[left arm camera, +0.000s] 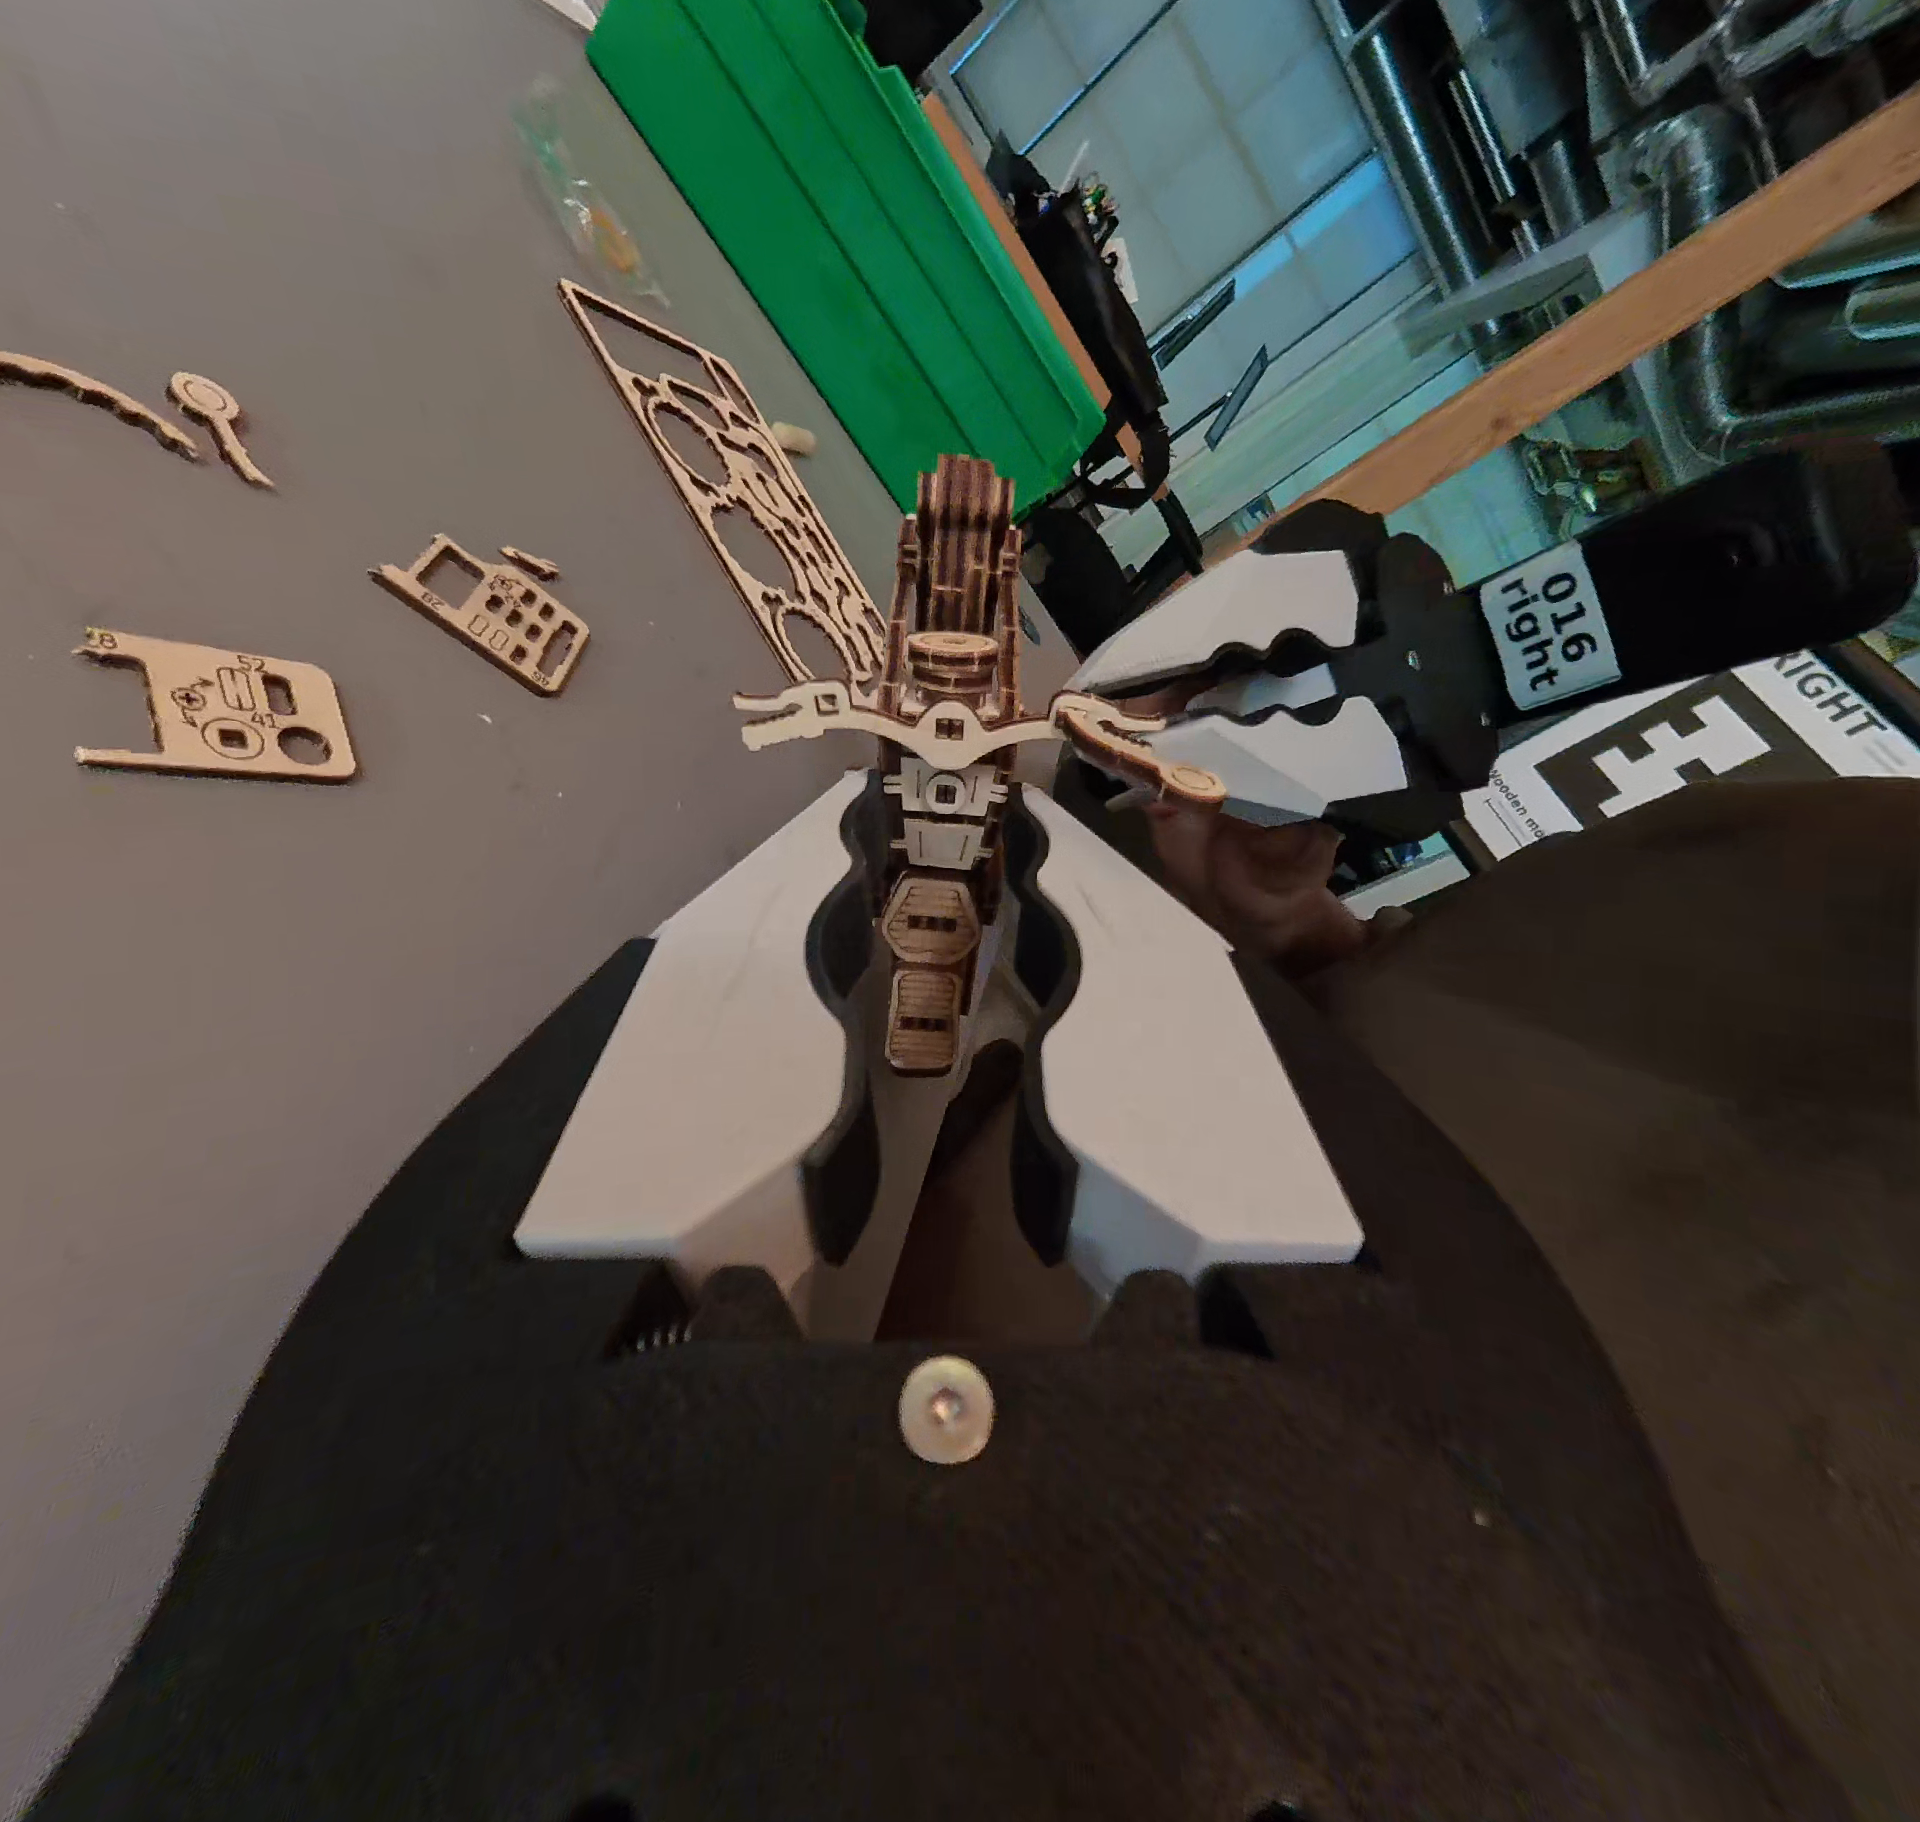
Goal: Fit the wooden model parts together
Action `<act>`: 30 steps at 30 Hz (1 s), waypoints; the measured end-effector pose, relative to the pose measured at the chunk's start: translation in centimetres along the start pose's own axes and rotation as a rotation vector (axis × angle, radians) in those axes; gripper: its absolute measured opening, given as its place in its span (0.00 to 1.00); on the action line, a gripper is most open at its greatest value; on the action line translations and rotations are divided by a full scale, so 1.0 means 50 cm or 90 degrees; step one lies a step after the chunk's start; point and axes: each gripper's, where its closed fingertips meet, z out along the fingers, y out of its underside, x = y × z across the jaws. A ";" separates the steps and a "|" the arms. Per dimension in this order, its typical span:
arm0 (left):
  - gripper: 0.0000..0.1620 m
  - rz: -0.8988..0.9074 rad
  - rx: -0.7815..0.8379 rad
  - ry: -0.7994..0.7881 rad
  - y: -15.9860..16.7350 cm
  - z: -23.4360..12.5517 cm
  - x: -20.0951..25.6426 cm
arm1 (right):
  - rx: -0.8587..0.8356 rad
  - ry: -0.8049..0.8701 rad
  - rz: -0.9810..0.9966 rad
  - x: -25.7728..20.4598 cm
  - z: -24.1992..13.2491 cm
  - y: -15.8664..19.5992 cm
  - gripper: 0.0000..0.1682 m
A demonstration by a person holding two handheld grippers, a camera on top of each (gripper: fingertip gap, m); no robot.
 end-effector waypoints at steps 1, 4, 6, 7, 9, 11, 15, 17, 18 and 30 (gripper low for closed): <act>0.11 -0.002 -0.001 0.002 0.001 0.000 0.001 | -0.007 0.005 -0.006 0.000 0.003 0.001 0.03; 0.11 -0.006 -0.001 0.006 0.001 -0.003 0.003 | -0.016 -0.003 -0.011 -0.006 0.011 0.002 0.03; 0.11 -0.007 -0.001 0.006 0.000 -0.005 0.003 | -0.016 -0.002 -0.013 -0.006 0.011 0.000 0.03; 0.11 -0.007 -0.001 0.007 0.000 -0.005 0.003 | -0.017 0.001 -0.017 -0.006 0.011 0.000 0.02; 0.11 -0.007 -0.002 0.009 0.000 -0.005 0.004 | -0.019 0.008 -0.025 -0.004 0.010 -0.001 0.02; 0.11 -0.007 -0.004 0.011 0.001 -0.004 0.005 | -0.022 0.013 -0.032 -0.003 0.008 0.000 0.02; 0.11 -0.009 -0.008 0.014 0.004 -0.001 0.007 | -0.020 0.018 -0.029 0.003 0.004 0.001 0.03; 0.11 -0.007 -0.010 0.013 0.006 0.000 0.008 | -0.022 0.017 -0.030 0.003 0.002 0.002 0.02; 0.11 -0.007 -0.011 0.012 0.007 0.001 0.007 | -0.024 0.015 -0.030 0.002 0.002 0.003 0.03; 0.11 -0.011 -0.018 0.016 0.010 0.000 0.007 | -0.046 0.002 -0.031 -0.004 0.008 0.015 0.03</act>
